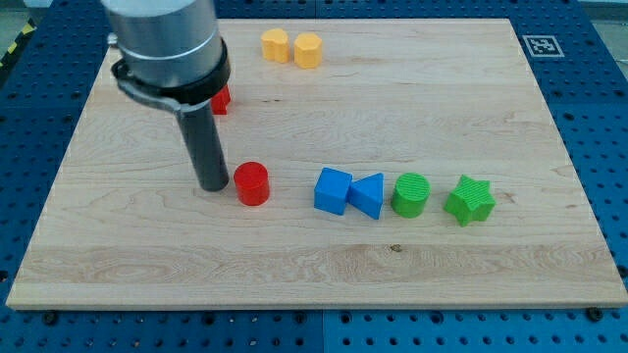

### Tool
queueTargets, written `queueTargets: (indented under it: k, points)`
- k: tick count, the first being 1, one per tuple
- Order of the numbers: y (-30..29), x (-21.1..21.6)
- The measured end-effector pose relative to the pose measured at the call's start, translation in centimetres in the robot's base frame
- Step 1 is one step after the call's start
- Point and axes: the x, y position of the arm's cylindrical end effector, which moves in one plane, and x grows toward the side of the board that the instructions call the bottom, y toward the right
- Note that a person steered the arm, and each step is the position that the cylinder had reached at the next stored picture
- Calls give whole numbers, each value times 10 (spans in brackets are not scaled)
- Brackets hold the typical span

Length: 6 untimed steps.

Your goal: Slide the red circle close to the cube

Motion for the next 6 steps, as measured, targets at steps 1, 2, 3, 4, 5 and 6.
queueTargets:
  k: [1, 2, 3, 4, 5, 6]
  points:
    - [0, 1]
    - [4, 1]
    - [21, 1]
    - [40, 3]
    - [46, 10]
    - [16, 10]
